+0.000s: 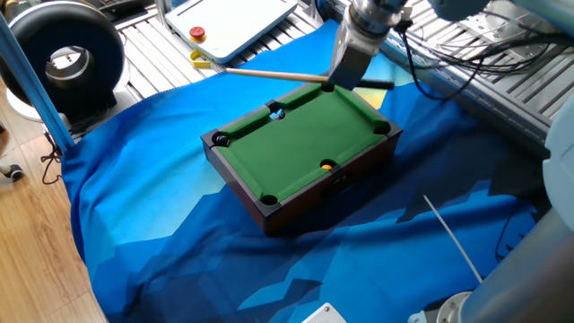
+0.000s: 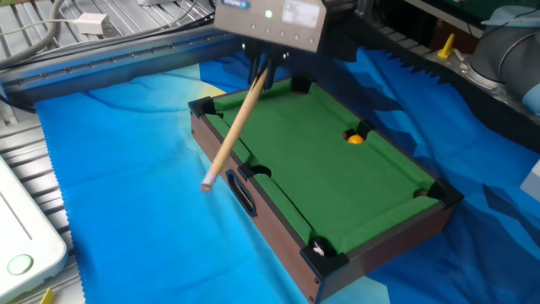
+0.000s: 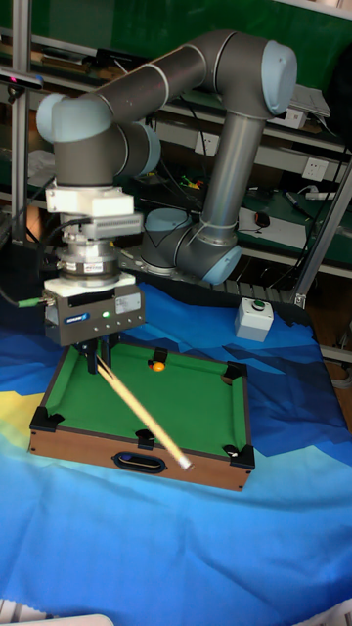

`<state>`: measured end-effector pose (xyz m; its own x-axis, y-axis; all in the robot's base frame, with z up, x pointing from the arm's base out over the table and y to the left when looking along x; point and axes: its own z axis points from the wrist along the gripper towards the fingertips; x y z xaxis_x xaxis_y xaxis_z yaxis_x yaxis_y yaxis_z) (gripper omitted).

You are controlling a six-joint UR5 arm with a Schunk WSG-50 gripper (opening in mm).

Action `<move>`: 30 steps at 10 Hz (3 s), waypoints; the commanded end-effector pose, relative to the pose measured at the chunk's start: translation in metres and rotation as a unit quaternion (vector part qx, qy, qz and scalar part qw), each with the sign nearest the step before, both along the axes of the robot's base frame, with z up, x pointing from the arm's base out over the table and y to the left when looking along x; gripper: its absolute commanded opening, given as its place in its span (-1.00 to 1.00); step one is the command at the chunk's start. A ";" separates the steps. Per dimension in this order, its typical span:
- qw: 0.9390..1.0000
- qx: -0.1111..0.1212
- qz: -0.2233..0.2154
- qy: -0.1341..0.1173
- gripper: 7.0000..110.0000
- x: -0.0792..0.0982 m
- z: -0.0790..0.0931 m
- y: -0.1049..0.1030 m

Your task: Hit the pool ball

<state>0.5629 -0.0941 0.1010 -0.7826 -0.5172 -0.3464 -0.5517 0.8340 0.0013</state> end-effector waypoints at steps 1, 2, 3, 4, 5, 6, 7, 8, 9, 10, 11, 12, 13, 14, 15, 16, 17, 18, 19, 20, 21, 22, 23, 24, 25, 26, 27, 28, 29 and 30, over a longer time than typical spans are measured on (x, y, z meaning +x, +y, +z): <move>0.996 0.017 -0.088 0.023 -1.00 -0.016 -0.023 0.000; 0.994 0.006 -0.107 0.033 -1.00 -0.023 -0.029 -0.005; 0.993 -0.002 -0.111 0.034 -1.00 -0.026 -0.030 -0.008; 0.993 0.003 -0.113 0.034 -1.00 -0.029 -0.029 -0.007; 0.992 0.004 -0.115 0.041 -1.00 -0.034 -0.029 -0.007; 0.992 0.004 -0.116 0.047 -1.00 -0.038 -0.028 -0.007; 0.992 0.003 -0.118 0.052 -1.00 -0.043 -0.024 -0.007; 0.991 0.003 -0.120 0.056 -1.00 -0.048 -0.020 -0.007; 0.991 0.005 -0.122 0.062 -1.00 -0.054 -0.015 -0.006; 0.990 0.012 -0.122 0.069 -1.00 -0.059 -0.011 -0.004; 0.989 0.020 -0.121 0.080 -1.00 -0.065 -0.010 0.000; 0.990 0.026 -0.109 0.089 -1.00 -0.071 -0.010 0.003; 0.989 0.032 -0.105 0.096 -1.00 -0.074 -0.009 0.006; 0.989 0.033 -0.106 0.100 -1.00 -0.076 -0.010 0.007; 0.989 0.024 -0.106 0.103 -1.00 -0.076 -0.013 0.001; 0.988 0.019 -0.107 0.105 -1.00 -0.076 -0.016 -0.002; 0.988 0.017 -0.112 0.107 -1.00 -0.075 -0.019 -0.004; 0.988 0.014 -0.112 0.106 -1.00 -0.074 -0.022 -0.006; 0.988 0.014 -0.110 0.106 -1.00 -0.073 -0.025 -0.007; 0.988 0.017 -0.107 0.107 -1.00 -0.072 -0.027 -0.006; 0.990 0.000 -0.102 0.095 -1.00 -0.067 -0.030 -0.014; 0.990 0.001 -0.106 0.089 -1.00 -0.064 -0.030 -0.015; 0.989 0.006 -0.112 0.092 -1.00 -0.065 -0.030 -0.013; 0.989 0.010 -0.113 0.096 -1.00 -0.066 -0.031 -0.011; 0.989 0.009 -0.111 0.097 -1.00 -0.066 -0.033 -0.012; 0.989 0.012 -0.109 0.097 -1.00 -0.065 -0.034 -0.010; 0.990 0.017 -0.102 0.096 -1.00 -0.064 -0.034 -0.007; 0.991 0.022 -0.096 0.095 -1.00 -0.064 -0.034 -0.005; 0.991 0.021 -0.087 0.095 -1.00 -0.064 -0.035 -0.004; 0.992 0.021 -0.079 0.093 -1.00 -0.063 -0.036 -0.004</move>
